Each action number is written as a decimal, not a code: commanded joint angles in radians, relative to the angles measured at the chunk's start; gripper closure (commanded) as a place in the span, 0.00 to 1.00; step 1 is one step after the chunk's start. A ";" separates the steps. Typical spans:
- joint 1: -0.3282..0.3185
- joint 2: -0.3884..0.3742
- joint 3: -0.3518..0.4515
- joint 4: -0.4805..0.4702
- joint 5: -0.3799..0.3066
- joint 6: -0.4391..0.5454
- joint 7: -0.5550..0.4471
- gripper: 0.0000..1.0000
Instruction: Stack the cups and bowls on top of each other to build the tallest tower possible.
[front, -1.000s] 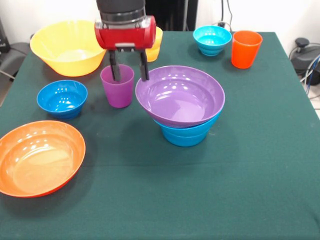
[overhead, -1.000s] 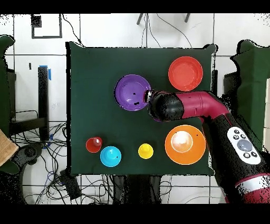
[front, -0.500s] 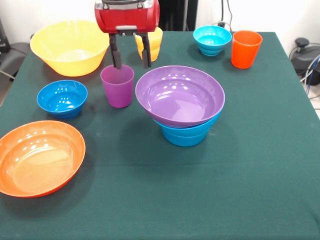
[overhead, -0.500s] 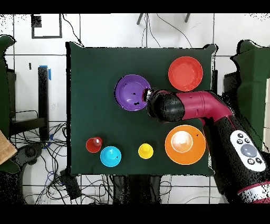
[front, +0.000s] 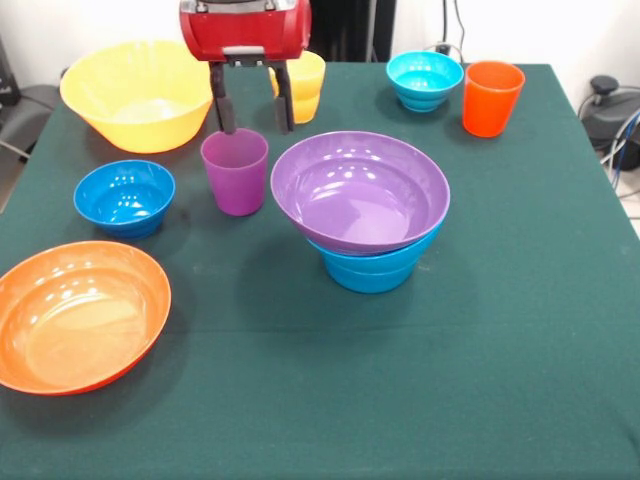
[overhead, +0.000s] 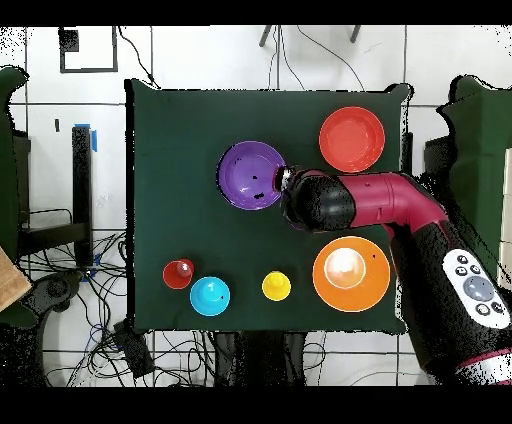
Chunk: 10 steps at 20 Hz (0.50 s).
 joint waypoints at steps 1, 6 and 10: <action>-0.042 0.072 0.039 -0.061 -0.044 0.161 -0.307 0.00; -0.078 0.092 0.058 -0.092 -0.062 0.182 -0.352 0.00; -0.098 0.126 0.063 -0.123 -0.082 0.199 -0.369 0.00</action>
